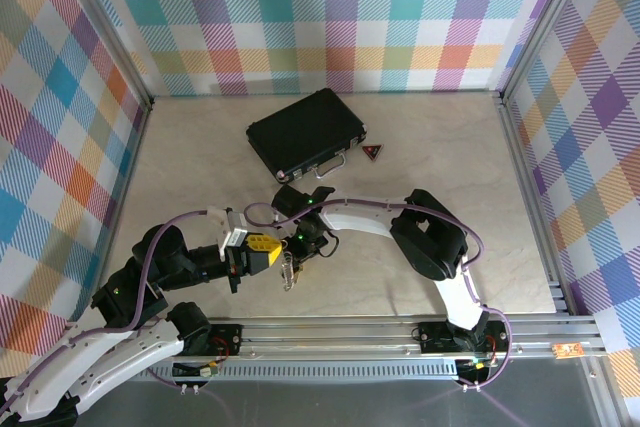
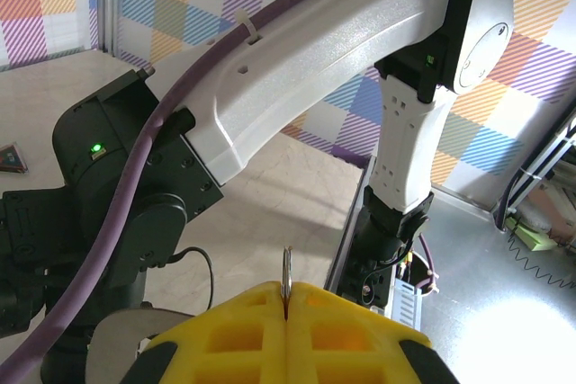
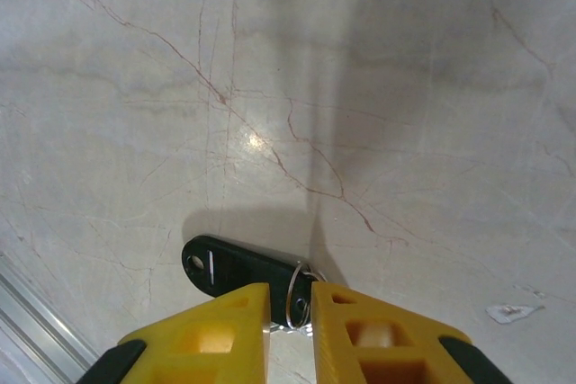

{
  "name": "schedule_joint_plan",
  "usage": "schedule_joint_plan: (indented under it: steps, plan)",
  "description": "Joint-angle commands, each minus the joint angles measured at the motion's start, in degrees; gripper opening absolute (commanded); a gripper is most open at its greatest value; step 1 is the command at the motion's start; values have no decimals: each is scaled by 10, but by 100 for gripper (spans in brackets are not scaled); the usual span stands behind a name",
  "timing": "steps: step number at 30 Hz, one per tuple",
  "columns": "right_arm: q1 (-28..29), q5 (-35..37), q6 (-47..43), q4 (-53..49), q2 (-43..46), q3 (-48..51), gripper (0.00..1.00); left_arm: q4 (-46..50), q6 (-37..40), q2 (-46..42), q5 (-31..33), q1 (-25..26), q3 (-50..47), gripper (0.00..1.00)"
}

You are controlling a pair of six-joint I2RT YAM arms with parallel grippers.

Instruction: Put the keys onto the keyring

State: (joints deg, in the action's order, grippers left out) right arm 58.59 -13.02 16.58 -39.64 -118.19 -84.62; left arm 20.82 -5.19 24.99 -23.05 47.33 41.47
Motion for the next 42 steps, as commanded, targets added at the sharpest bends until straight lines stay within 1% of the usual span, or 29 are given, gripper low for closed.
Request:
schedule_joint_plan:
  steps: [1,4,7,13,17,19,25,36,42]
  plan:
    - [5,1,-13,-17,-13,-17,16,-27,-10,-7,-9,-3,-3,0]
    - [5,2,-15,-19,-14,-18,13,-27,-10,-6,-10,-3,-3,0]
    - [7,4,-19,-27,-17,-22,8,-26,-10,-7,-9,-4,-3,0]
    - [6,12,-27,-31,-5,-15,0,-27,-9,7,-4,-4,-3,0]
    - [6,22,-33,-57,0,-19,0,-38,-10,11,-7,-4,-3,0]
    - [6,42,-35,-75,13,-15,0,-42,-9,13,-9,-4,0,0]
    - [-3,71,-31,-111,57,21,0,-39,-10,19,-10,-3,2,0]
    - [-36,84,-19,-172,98,83,0,-19,-3,1,5,-3,6,0]
    - [-55,85,-32,-198,105,107,0,-8,0,1,15,-4,9,0]
